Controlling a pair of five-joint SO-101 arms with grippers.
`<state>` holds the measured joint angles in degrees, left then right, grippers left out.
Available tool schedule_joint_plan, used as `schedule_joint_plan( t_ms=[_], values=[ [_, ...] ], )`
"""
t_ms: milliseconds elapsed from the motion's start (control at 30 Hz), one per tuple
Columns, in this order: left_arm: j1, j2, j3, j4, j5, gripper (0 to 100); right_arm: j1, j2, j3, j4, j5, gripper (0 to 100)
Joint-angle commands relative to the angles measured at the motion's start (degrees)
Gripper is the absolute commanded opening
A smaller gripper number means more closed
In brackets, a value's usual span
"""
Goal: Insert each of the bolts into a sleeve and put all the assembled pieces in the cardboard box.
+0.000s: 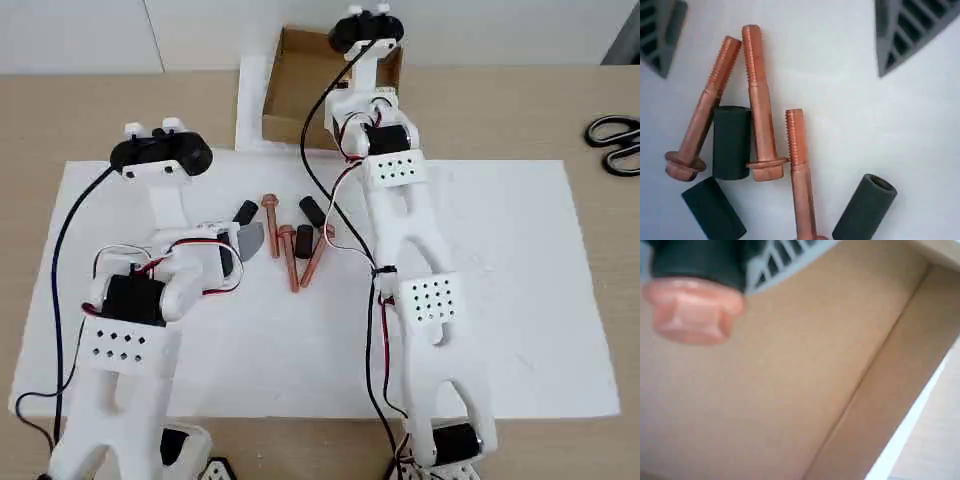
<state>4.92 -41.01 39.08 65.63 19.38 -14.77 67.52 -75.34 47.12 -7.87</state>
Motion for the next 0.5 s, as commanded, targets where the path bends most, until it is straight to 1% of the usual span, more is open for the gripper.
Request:
schedule_joint_plan(
  t_ms=[0, 200, 467],
  values=[
    [-0.62, -1.23, -0.22, -0.09, -0.26, 26, -0.4, -5.58, -4.31, 1.98, 0.35, 0.2],
    [-0.62, -1.23, -0.22, -0.18, -0.26, 26, -0.48, -11.03, -4.31, 6.29, 0.18, 0.2],
    [-0.53, -1.23, -0.22, -0.18, -0.26, 26, -1.27, -12.44, -4.31, 5.85, 0.35, 0.2]
  ],
)
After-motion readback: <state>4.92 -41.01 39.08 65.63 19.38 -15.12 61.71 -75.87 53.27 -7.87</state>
